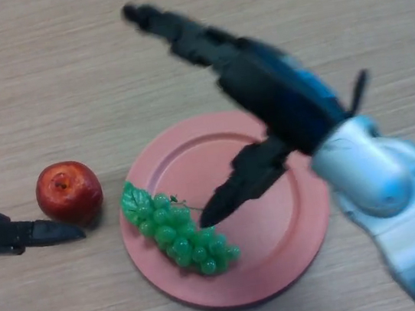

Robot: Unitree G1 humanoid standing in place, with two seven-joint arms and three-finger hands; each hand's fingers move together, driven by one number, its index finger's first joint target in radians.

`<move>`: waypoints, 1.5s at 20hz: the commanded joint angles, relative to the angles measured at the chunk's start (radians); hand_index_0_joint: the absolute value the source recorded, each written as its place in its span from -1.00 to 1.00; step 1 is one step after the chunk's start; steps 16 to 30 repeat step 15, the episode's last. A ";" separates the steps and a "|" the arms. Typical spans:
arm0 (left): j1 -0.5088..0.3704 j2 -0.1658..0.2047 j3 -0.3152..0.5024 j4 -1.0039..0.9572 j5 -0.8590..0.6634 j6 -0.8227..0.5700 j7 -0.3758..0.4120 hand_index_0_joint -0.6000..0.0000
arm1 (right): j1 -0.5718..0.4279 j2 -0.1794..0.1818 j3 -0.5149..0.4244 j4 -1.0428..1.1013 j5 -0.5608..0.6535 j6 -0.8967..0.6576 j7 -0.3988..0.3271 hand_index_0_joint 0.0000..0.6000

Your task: Pick up the green grapes and place it on the plate

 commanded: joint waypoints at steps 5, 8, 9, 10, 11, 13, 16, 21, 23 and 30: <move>-0.018 0.035 0.033 -0.148 -0.038 -0.053 0.017 1.00 | 0.115 -0.005 -0.399 -0.207 0.176 -0.111 -0.012 -1.00; -0.028 0.046 0.051 -0.175 -0.064 -0.014 0.021 1.00 | 0.191 -0.035 -0.464 -0.239 0.275 -0.148 -0.036 -1.00; -0.032 0.050 0.048 -0.190 -0.070 0.013 0.024 1.00 | 0.233 -0.046 -0.487 -0.253 0.336 -0.173 -0.039 -1.00; -0.037 0.054 0.046 -0.198 -0.070 0.030 0.027 1.00 | 0.258 -0.049 -0.502 -0.259 0.372 -0.182 -0.040 -1.00; -0.045 0.058 0.040 -0.211 -0.063 0.053 0.030 1.00 | 0.296 -0.056 -0.521 -0.264 0.432 -0.194 -0.044 -1.00; -0.053 0.059 0.032 -0.232 -0.056 0.082 0.032 1.00 | 0.346 -0.064 -0.526 -0.264 0.480 -0.213 -0.033 -1.00; -0.073 0.066 0.035 -0.231 -0.066 0.100 0.043 1.00 | 0.366 -0.066 -0.530 -0.265 0.501 -0.223 -0.018 -1.00; -0.073 0.066 0.035 -0.231 -0.066 0.100 0.043 1.00 | 0.366 -0.066 -0.530 -0.265 0.501 -0.223 -0.018 -1.00; -0.073 0.066 0.035 -0.231 -0.066 0.100 0.043 1.00 | 0.366 -0.066 -0.530 -0.265 0.501 -0.223 -0.018 -1.00; -0.073 0.066 0.035 -0.231 -0.066 0.100 0.043 1.00 | 0.366 -0.066 -0.530 -0.265 0.501 -0.223 -0.018 -1.00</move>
